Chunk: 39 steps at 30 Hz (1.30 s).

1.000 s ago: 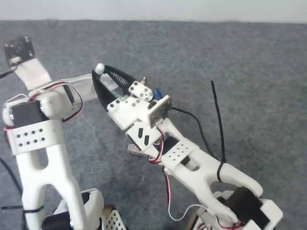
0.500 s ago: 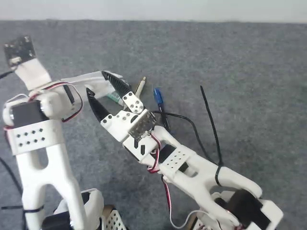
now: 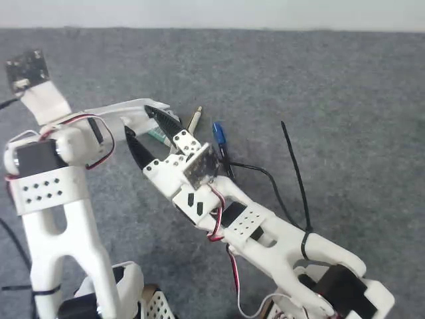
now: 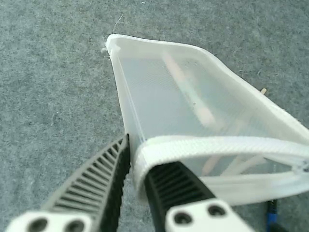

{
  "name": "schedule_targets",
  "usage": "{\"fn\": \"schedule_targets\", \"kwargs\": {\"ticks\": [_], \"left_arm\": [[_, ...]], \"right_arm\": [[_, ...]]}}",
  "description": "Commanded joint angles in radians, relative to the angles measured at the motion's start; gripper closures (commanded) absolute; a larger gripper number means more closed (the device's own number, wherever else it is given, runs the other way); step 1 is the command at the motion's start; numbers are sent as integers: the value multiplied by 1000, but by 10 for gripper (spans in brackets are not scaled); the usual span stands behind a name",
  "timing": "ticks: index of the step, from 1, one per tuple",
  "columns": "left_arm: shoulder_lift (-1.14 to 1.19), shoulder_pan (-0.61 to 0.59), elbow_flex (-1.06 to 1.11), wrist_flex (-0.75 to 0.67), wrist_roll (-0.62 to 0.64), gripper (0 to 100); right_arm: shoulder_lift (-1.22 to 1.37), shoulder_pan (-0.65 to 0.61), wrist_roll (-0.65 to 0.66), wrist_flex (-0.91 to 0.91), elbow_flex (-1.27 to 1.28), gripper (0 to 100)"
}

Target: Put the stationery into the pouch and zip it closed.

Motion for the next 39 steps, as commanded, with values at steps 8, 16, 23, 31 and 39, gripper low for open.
{"fn": "schedule_targets", "kwargs": {"ticks": [8, 16, 23, 31, 39], "left_arm": [[-5, -37, -2, -34, 6, 990], [-9, -37, 12, -38, 6, 990], [-9, -38, 13, -38, 6, 990], [-9, -38, 13, -37, 6, 990], [-9, -40, 13, -37, 9, 990]], "right_arm": [[-62, 91, -150, 302, -135, 836], [-64, 125, -160, 552, -245, 836], [-58, 179, -256, 978, -482, 835], [-2, 186, -281, 1313, -701, 835], [38, 262, -253, 1546, -879, 838]]}}
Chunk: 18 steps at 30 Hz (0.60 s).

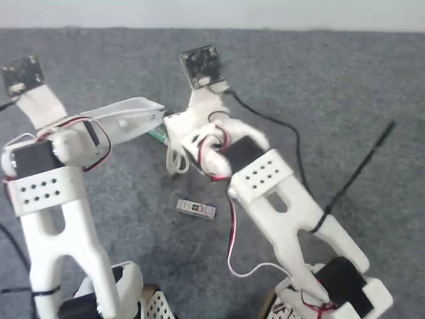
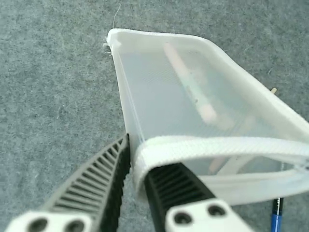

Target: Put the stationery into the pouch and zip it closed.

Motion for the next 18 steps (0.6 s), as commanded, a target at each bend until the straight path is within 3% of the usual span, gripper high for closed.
{"fn": "schedule_targets", "kwargs": {"ticks": [1, 18], "left_arm": [[-9, -8, -13, -35, 8, 990], [-11, -8, -12, -35, 6, 990]], "right_arm": [[-1, 68, 18, 97, -138, 838], [361, 147, 100, 163, -259, 840]]}}
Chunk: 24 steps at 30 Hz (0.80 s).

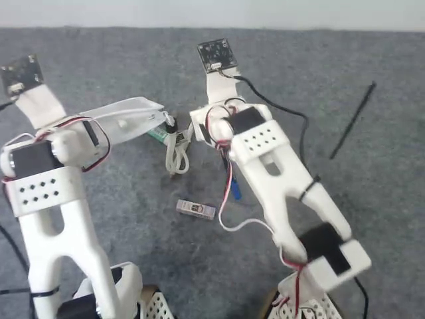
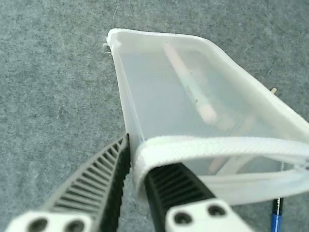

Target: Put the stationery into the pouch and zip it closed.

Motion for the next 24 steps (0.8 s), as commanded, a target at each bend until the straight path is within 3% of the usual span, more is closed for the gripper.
{"fn": "schedule_targets", "kwargs": {"ticks": [1, 7, 24], "left_arm": [[-11, -8, -12, -35, 6, 990], [-11, -8, -12, -35, 6, 990], [-11, -8, -12, -37, 6, 990]], "right_arm": [[64, 16, 28, 5, -103, 840], [240, 45, 77, 15, -222, 840], [618, 61, 80, 262, -640, 852]]}}
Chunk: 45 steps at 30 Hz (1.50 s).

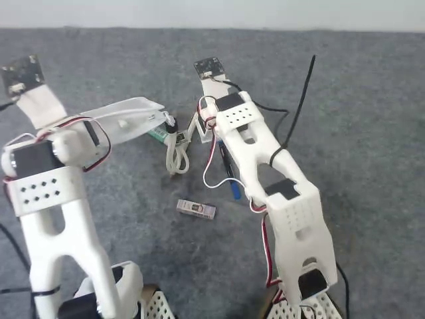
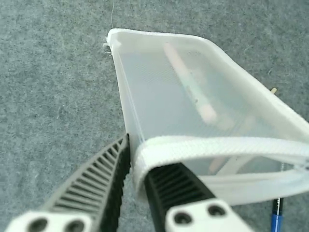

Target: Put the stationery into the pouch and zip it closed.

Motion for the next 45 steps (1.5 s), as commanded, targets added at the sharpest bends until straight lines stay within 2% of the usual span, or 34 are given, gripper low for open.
{"fn": "schedule_targets", "kwargs": {"ticks": [1, 6, 12, 16, 18, 21, 38, 45], "left_arm": [[-11, -8, -12, -37, 6, 990], [-11, -8, -12, -37, 6, 990], [-11, -8, -12, -37, 6, 990], [-11, -8, -12, -37, 6, 990], [-11, -8, -12, -37, 6, 990], [-11, -8, -12, -37, 6, 990], [-11, -8, -12, -37, 5, 990], [-6, -8, -12, -51, 5, 990]], "right_arm": [[13, 12, 11, 50, -126, 867], [82, 25, 26, 65, -193, 935], [134, 25, 127, 62, -206, 939], [133, 22, 130, 67, -206, 949], [133, 21, 130, 67, -206, 998], [133, 19, 130, 76, -207, 993], [134, -97, 129, 573, -585, 992], [133, -119, 130, 644, -689, 992]]}}
